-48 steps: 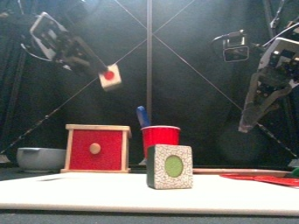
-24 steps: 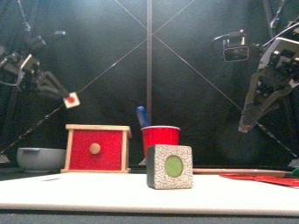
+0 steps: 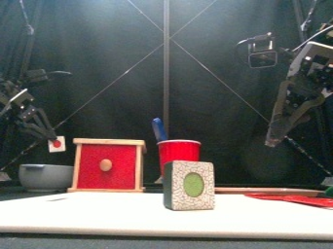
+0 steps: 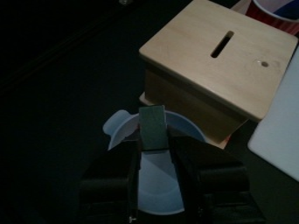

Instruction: Place cut sushi roll into bowl

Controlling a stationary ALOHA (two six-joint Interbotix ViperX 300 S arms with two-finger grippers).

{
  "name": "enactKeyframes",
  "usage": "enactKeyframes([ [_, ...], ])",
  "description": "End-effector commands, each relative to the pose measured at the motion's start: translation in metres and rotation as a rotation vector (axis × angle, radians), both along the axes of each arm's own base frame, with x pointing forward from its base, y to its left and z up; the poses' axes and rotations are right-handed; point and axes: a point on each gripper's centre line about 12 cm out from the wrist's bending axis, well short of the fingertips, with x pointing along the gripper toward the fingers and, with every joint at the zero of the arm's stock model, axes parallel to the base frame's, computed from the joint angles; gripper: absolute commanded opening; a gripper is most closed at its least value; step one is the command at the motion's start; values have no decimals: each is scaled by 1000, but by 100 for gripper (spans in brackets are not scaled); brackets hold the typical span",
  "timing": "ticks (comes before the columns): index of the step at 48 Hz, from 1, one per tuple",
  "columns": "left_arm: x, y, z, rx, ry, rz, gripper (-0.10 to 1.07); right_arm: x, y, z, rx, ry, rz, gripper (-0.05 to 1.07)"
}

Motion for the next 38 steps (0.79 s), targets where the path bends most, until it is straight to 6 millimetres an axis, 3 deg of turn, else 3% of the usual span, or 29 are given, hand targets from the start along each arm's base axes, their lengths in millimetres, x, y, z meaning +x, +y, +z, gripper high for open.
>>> enactKeyframes([
  [1, 2, 3, 3, 5, 3, 3, 48, 4, 1, 8, 9, -25, 1, 80],
  [9, 3, 5, 3, 3, -4, 11, 54, 4, 2, 8, 10, -26, 1, 80],
  [22, 3, 5, 3, -3, -42, 34, 84, 5, 2, 9, 11, -27, 0, 80],
  [32, 6, 5, 7, 5, -50, 23, 85, 5, 2, 9, 13, -28, -1, 80],
  [38, 17, 2, 22, 34, -77, -33, 85, 5, 2, 9, 14, -27, -1, 80],
])
